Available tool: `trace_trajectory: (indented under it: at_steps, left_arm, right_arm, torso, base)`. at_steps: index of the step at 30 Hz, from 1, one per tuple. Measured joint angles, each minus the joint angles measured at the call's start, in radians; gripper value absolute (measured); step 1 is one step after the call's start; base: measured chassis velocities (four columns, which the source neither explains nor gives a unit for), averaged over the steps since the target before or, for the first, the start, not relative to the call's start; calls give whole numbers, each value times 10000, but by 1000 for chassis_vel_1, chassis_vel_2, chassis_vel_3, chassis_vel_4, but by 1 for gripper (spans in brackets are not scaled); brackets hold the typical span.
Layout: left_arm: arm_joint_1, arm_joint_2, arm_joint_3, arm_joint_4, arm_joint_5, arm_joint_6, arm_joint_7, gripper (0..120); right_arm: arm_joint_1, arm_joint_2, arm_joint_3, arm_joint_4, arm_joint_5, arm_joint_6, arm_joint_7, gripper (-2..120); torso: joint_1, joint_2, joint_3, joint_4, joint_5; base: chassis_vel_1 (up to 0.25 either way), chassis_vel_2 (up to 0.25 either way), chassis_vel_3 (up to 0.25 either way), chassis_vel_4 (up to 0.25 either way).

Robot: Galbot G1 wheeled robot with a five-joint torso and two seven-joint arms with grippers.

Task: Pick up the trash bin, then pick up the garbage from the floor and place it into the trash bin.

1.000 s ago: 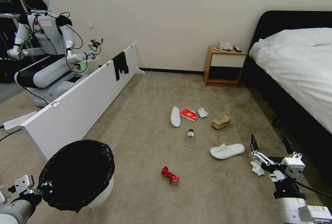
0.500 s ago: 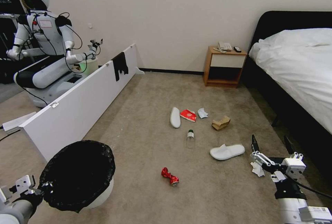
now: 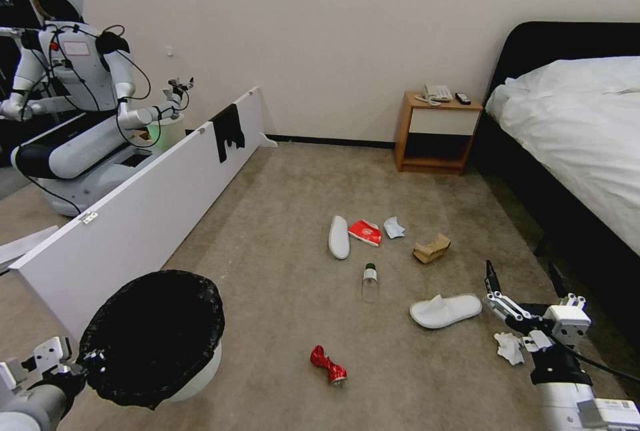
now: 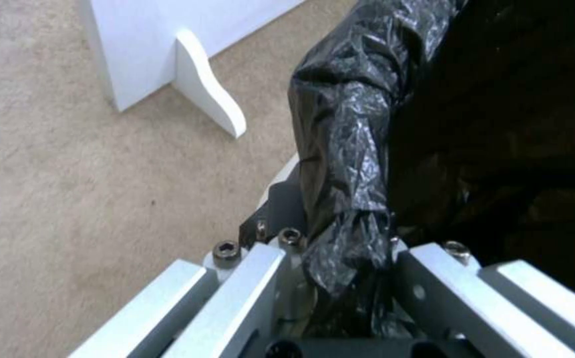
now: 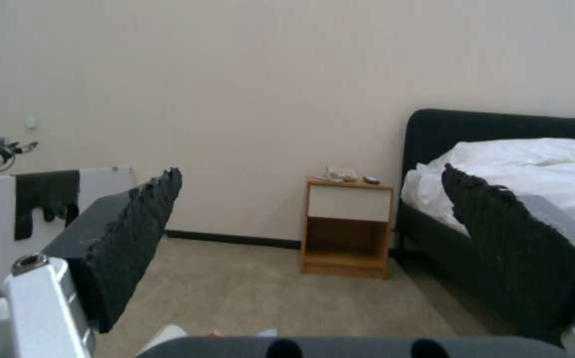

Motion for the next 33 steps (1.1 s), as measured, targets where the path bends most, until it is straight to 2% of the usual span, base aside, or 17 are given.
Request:
trace_trajectory:
  at_steps: [11, 18, 20, 21, 22, 23, 24, 26, 27, 28, 29, 30, 32, 33]
  left_arm:
    - [-3, -2, 50, 14, 49, 0, 9, 1]
    - [-6, 0, 81, 26, 86, 0, 39, 1]
    - [-3, 0, 122, 26, 132, 0, 52, 1]
    - [-3, 0, 122, 26, 132, 0, 52, 1]
    - [0, -1, 135, 26, 155, 0, 60, 1]
    - [11, -5, 161, 26, 198, 0, 79, 1]
    - [11, -5, 161, 26, 198, 0, 79, 1]
    - [25, -18, 198, 20, 241, 0, 87, 1]
    - [25, -18, 198, 20, 241, 0, 87, 1]
    - [38, -22, 206, 12, 255, 0, 90, 1]
    - [64, -46, 235, -4, 296, 0, 95, 1]
    - [64, -46, 235, -4, 296, 0, 95, 1]
    - [97, -110, 279, -16, 367, 0, 110, 1]
    - [97, -110, 279, -16, 367, 0, 110, 1]
  right_arm:
    - [44, -63, 54, -77, -459, -61, -127, 100]
    - [-68, -339, -57, 12, -436, -875, 309, 100]
    - [-151, -585, -200, 42, -246, -1614, 805, 100]
    - [-151, -585, -200, 42, -246, -1614, 805, 100]
    - [-195, -724, -273, 85, -66, -2133, 1038, 100]
    - [-283, -982, -388, 169, 340, -3024, 1306, 100]
    - [-283, -982, -388, 169, 340, -3024, 1306, 100]
    - [-416, -1736, -705, 237, 1408, -4556, 1834, 100]
    - [-416, -1736, -705, 237, 1408, -4556, 1834, 100]
    - [-447, -2040, -805, 238, 1750, -4979, 1960, 100]
    - [-450, -2757, -1074, 214, 2434, -5655, 2365, 100]
    - [-450, -2757, -1074, 214, 2434, -5655, 2365, 100]
    - [-376, -3588, -1388, 113, 3140, -6327, 2751, 100]
    - [-376, -3588, -1388, 113, 3140, -6327, 2751, 100]
  torso:
    - [2, 0, -1, 0, 0]
    - [1, 0, -1, 0, 0]
    - [2, 0, -1, 0, 0]
    - [2, 0, -1, 0, 0]
    - [1, 0, -1, 0, 0]
    - [1, 0, -1, 0, 1]
    - [1, 0, -1, 0, 1]
    - [1, 0, -1, 0, 1]
    - [1, 0, -1, 0, 1]
    - [1, 0, 0, -1, 3]
    - [1, 0, -1, -1, 3]
    - [1, 0, -1, -1, 3]
    - [1, 0, 0, 1, 0]
    - [1, 0, 0, 1, 0]
  base:
    - [-35, 37, 35, -29]
    - [0, 0, 0, 0]
    - [0, 0, 0, 0]
    - [0, 0, 0, 0]
    - [0, 0, 0, 0]
    - [0, 0, 0, 0]
    - [0, 0, 0, 0]
    - [0, 0, 0, 0]
    - [0, 0, 0, 0]
    - [0, 0, 0, 0]
    - [0, 0, 0, 0]
    - [0, 0, 0, 0]
    - [0, 0, 0, 0]
    - [0, 0, 0, 0]
